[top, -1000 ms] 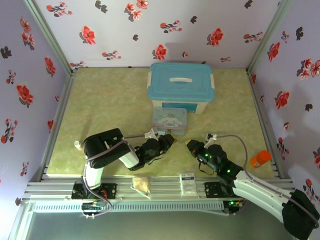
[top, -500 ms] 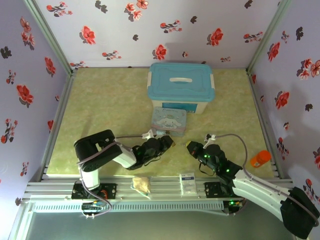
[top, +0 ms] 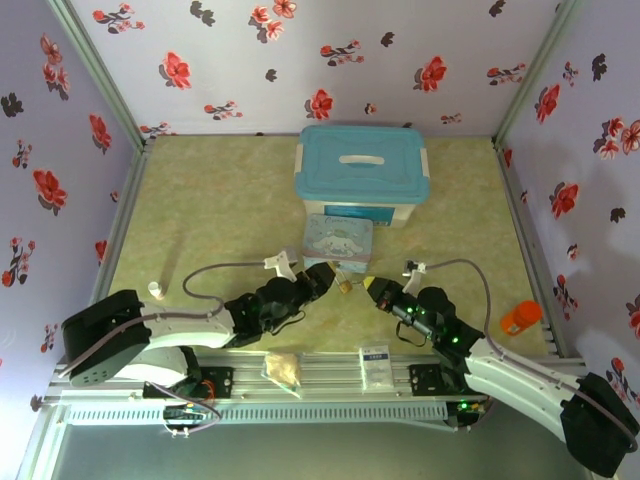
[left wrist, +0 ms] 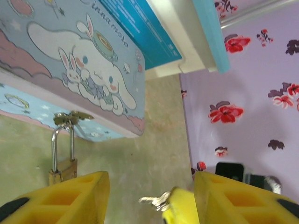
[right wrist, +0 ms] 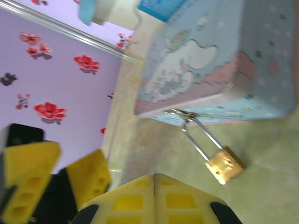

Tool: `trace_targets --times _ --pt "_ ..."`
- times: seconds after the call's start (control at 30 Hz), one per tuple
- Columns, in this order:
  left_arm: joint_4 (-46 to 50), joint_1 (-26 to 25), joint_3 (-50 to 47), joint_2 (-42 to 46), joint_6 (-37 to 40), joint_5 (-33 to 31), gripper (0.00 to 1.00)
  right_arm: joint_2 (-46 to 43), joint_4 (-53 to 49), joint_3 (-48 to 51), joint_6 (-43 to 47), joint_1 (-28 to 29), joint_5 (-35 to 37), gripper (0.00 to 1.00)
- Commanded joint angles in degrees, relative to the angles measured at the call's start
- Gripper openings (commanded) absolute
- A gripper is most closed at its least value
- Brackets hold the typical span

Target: Unlock the padlock with the key

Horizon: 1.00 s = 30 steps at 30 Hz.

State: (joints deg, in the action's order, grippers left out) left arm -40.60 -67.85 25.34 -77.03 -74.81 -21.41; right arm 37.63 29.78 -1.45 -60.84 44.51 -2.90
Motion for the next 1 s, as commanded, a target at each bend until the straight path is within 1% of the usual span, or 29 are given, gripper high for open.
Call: trace_targets --times 0.0,0.07,0.13,0.2,0.3,0.4,0.47,0.6,0.73,0.9,0.97 --pt "-3.97 -0.61 0.9 -2.73 -0.52 1.5 0.54 0.66 9.11 -1.97 1.22 -0.11 -0.62 0.0" --pt "-8.26 -0.75 0.47 -4.84 -1.99 2.18 0.57 1.15 11.15 -2.21 0.68 0.01 -0.53 0.0" --pt "-12.8 -0.94 0.08 -6.77 -2.77 2.19 0.6 1.64 9.93 -3.45 1.1 0.06 -0.84 0.0" --pt "-18.29 -1.22 -0.03 -8.33 -2.02 1.73 0.63 2.69 10.48 -3.88 1.01 0.45 -0.97 0.0" --pt "-24.59 -1.58 0.05 -9.44 -0.13 0.96 0.64 4.72 13.21 -4.14 -0.92 1.36 -0.61 0.0" --pt "-25.2 -1.67 0.8 -9.5 -0.16 0.5 0.65 6.59 16.47 -4.26 -1.17 4.1 1.18 0.0" --pt "-26.17 -1.67 0.85 -10.16 -1.22 0.38 0.65 7.38 16.82 -4.65 -0.33 6.08 2.47 0.0" --pt "-25.71 -1.62 0.28 -11.42 -4.37 -0.02 0.62 9.41 20.01 -4.1 -0.5 7.42 3.6 0.0" --pt "-27.38 -1.62 -0.65 -11.85 -5.78 -0.49 0.51 9.67 17.0 -5.05 0.57 7.74 4.02 0.0" --pt "-26.76 -1.64 -0.91 -10.36 -4.71 -0.87 0.28 11.11 17.24 -5.56 0.97 8.09 4.13 0.0" --pt "-26.22 -1.67 -1.13 -9.76 -4.49 -1.26 0.26 11.87 17.72 -5.53 0.96 8.17 4.26 0.0"
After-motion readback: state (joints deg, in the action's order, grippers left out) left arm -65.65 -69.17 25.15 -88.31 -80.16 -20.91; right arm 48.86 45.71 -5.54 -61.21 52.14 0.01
